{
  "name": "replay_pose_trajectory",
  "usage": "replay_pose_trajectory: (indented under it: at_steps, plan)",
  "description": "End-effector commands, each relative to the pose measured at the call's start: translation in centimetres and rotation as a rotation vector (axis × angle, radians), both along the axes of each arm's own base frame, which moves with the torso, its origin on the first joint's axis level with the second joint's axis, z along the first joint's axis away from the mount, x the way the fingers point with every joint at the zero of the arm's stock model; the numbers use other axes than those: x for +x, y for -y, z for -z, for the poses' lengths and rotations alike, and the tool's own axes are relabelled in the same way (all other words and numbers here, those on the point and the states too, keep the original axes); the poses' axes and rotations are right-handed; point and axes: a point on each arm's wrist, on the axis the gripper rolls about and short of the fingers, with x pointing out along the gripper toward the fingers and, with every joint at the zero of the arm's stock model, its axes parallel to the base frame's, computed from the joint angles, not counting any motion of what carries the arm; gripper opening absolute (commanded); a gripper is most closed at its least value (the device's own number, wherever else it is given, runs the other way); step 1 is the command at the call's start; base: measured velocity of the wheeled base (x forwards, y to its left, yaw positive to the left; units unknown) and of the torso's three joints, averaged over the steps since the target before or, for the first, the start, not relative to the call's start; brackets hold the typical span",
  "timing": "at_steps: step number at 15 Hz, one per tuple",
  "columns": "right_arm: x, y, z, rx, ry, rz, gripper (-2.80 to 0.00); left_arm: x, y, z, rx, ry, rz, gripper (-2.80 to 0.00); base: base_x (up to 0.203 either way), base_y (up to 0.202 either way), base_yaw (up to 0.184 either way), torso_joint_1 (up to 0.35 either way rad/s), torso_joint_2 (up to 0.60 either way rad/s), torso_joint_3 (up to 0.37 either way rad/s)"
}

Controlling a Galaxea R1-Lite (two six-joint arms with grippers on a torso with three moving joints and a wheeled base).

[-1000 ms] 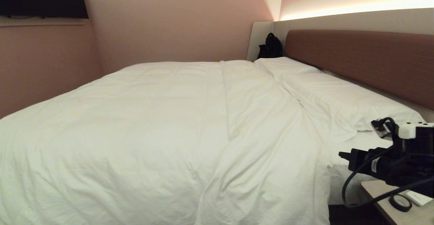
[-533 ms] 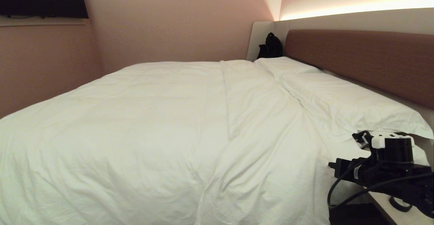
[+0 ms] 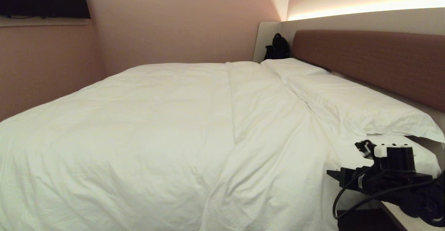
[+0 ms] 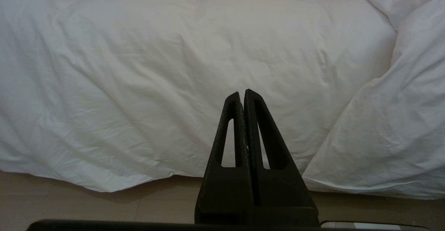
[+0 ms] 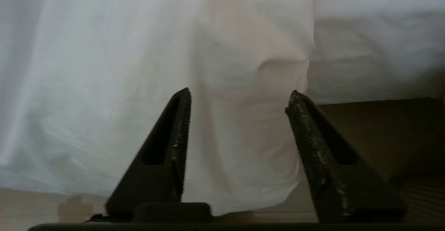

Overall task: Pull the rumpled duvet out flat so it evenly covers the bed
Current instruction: Flatten the corners of the folded blanket

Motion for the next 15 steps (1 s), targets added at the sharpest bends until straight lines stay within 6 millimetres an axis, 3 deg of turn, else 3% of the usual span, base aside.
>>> replay_pose_trajectory:
  at_steps: [1,9,15]
  plan:
    - [-0.8,-0.3,0.4,-0.041,-0.016,-0.043,0.00,0.0,0.0,0.0,-0.001,-0.002,0.000,-2.80,0.000,0.000,0.000,0.000,0.00,0.000]
    - [-1.6,-2.2,1.2,-0.114,-0.046,-0.176,0.00,0.0,0.0,0.0,-0.001,-0.002,0.000,-2.80,0.000,0.000,0.000,0.000,0.00,0.000]
    - [0.8,-2.7,4.1,-0.132,-0.086,-0.243,0.00,0.0,0.0,0.0,-0.001,-0.002,0.000,-2.80,0.000,0.000,0.000,0.000,0.00,0.000]
